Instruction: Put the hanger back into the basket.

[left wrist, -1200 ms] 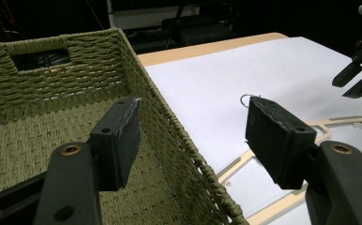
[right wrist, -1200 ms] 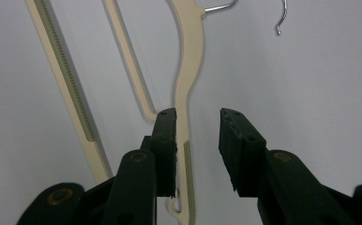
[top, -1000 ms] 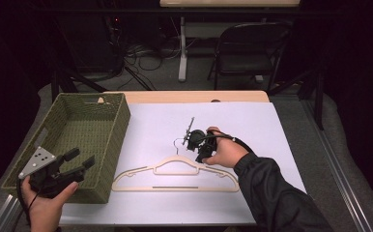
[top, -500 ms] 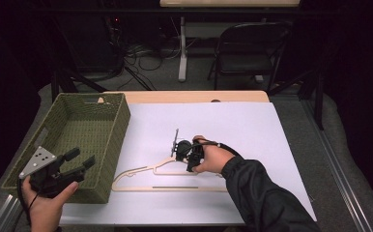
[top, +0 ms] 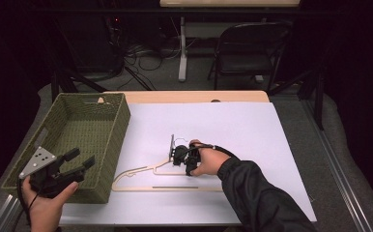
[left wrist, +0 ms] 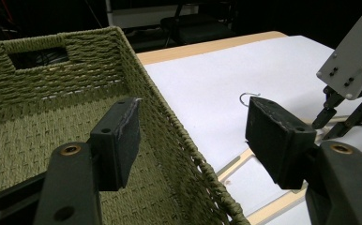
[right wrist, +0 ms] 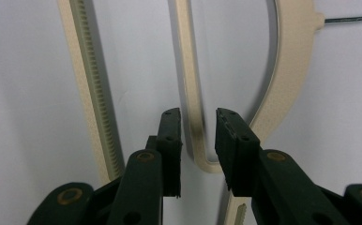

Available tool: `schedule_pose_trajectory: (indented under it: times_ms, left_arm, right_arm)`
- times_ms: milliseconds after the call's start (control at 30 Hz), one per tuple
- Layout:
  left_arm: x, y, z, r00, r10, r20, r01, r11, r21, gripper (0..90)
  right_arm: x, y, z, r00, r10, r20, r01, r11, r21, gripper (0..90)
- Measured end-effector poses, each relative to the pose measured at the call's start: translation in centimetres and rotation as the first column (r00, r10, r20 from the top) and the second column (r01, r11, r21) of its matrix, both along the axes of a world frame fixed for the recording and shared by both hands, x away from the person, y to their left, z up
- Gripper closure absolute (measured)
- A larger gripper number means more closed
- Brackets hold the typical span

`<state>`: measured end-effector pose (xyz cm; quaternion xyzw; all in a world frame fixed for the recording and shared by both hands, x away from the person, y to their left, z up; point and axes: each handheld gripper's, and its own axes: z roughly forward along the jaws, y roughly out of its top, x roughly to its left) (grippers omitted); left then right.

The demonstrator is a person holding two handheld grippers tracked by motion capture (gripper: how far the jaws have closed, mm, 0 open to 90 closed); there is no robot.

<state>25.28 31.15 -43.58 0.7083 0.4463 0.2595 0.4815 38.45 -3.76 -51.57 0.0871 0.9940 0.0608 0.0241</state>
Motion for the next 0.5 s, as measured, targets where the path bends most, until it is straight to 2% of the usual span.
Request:
schedule_pose_trajectory:
  times_ms: [500]
  left_arm:
    - [0.04,-0.11,-0.06,1.0,-0.001,-0.003,0.001,1.0,0.004,35.5]
  right_arm:
    - [0.19,0.11,-0.77,0.9995,0.004,-0.032,-0.004,0.9996,-0.028,76.4]
